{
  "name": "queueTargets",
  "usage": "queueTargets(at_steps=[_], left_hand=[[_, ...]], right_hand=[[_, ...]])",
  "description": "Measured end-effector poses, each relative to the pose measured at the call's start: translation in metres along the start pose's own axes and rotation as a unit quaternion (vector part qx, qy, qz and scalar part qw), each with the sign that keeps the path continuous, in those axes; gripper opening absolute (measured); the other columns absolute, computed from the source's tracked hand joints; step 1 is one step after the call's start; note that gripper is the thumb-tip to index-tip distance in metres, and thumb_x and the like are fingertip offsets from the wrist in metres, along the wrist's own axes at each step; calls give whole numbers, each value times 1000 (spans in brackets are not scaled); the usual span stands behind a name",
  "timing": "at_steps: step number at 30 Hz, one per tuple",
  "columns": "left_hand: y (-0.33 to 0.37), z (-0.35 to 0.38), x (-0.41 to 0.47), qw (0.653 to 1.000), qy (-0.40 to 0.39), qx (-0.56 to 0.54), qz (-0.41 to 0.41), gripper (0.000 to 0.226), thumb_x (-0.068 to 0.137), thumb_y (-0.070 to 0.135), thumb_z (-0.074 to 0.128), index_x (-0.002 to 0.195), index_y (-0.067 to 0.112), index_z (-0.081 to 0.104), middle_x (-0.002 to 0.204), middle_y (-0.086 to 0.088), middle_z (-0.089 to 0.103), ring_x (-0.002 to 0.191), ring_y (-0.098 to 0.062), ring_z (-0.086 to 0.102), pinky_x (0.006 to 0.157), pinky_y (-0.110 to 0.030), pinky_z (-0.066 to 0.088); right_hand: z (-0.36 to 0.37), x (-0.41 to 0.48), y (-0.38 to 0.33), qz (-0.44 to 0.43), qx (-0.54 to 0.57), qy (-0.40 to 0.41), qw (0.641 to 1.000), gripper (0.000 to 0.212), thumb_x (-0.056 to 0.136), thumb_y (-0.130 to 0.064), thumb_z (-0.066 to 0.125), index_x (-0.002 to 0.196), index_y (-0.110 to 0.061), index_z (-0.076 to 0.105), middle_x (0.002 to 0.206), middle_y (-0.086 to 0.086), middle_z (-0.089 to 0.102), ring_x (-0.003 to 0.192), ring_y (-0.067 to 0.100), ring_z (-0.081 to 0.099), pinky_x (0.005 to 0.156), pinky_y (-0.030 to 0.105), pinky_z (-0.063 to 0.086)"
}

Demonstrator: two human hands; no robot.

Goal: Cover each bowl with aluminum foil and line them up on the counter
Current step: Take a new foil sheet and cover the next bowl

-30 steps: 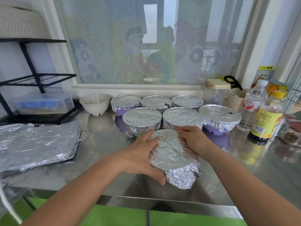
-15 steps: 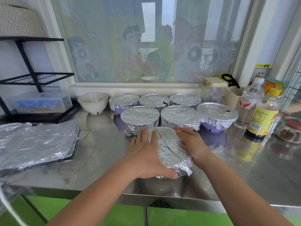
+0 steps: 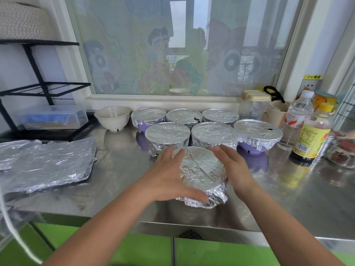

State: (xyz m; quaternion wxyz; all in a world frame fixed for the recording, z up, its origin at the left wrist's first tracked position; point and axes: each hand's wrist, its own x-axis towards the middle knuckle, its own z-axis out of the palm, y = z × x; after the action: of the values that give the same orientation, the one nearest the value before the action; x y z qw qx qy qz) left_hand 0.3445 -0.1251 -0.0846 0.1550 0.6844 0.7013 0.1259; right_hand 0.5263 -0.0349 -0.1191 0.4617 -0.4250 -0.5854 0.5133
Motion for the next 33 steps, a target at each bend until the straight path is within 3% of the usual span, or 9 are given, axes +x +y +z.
queueTargets(at_steps=[4,8,12,15,17,21,26,30,33], left_hand=[[-5,-16,13,989,84,-120,30,113,60,87,48,153,32,16,160,13,11,145,-7,15,119,-38,20],[-9,-5,47,977,80,-197,26,75,83,73,42,147,34,36,152,13,35,138,-9,34,114,-35,27],[-17,13,59,954,124,-271,29,39,93,47,57,125,26,61,123,8,64,111,-9,59,91,-23,44],[-21,18,59,915,144,-377,-2,11,93,30,63,101,32,70,101,3,69,85,-11,65,75,-33,55],[-22,19,59,885,158,-437,-24,12,91,20,65,94,31,71,95,1,70,82,-14,64,75,-40,56],[-18,21,55,813,189,-547,-64,14,88,14,68,101,15,72,93,0,71,76,-11,64,66,-26,53],[-17,24,48,708,157,-678,-115,24,73,29,74,90,12,76,101,-18,71,93,-38,69,88,-58,51],[-15,24,48,689,144,-696,-141,17,87,30,65,88,17,76,94,-11,73,82,-30,70,81,-47,54],[-16,20,49,707,154,-672,-156,22,93,35,59,86,21,75,89,-7,75,84,-28,71,85,-46,55]], right_hand=[[4,-27,-16,-54,-166,3,985,99,75,-81,50,153,-24,27,152,-8,39,135,12,42,112,37,32],[31,-44,-7,-123,-260,70,955,75,92,-64,44,150,-16,33,152,0,40,140,16,34,110,30,26],[39,-42,8,-142,-220,143,954,53,97,-43,49,143,-16,43,144,0,47,135,15,38,108,29,30],[42,-40,14,-128,-110,162,972,40,99,-28,52,138,-22,48,135,-14,46,132,7,41,110,30,31],[45,-39,19,-112,-50,174,977,38,99,-23,53,137,-22,50,137,-15,48,131,6,43,111,30,33],[52,-39,22,-78,62,211,973,38,100,-16,49,138,-17,50,137,-7,53,128,8,47,103,23,36],[57,-41,22,-70,152,225,960,37,98,-27,48,133,-19,54,133,-5,57,124,10,51,106,29,39],[47,-42,18,-67,106,176,976,41,97,-35,49,136,-22,52,137,-5,54,126,11,49,106,32,38],[27,-30,9,-61,42,130,989,25,100,-38,50,125,-36,56,143,-9,46,130,7,42,110,30,30]])
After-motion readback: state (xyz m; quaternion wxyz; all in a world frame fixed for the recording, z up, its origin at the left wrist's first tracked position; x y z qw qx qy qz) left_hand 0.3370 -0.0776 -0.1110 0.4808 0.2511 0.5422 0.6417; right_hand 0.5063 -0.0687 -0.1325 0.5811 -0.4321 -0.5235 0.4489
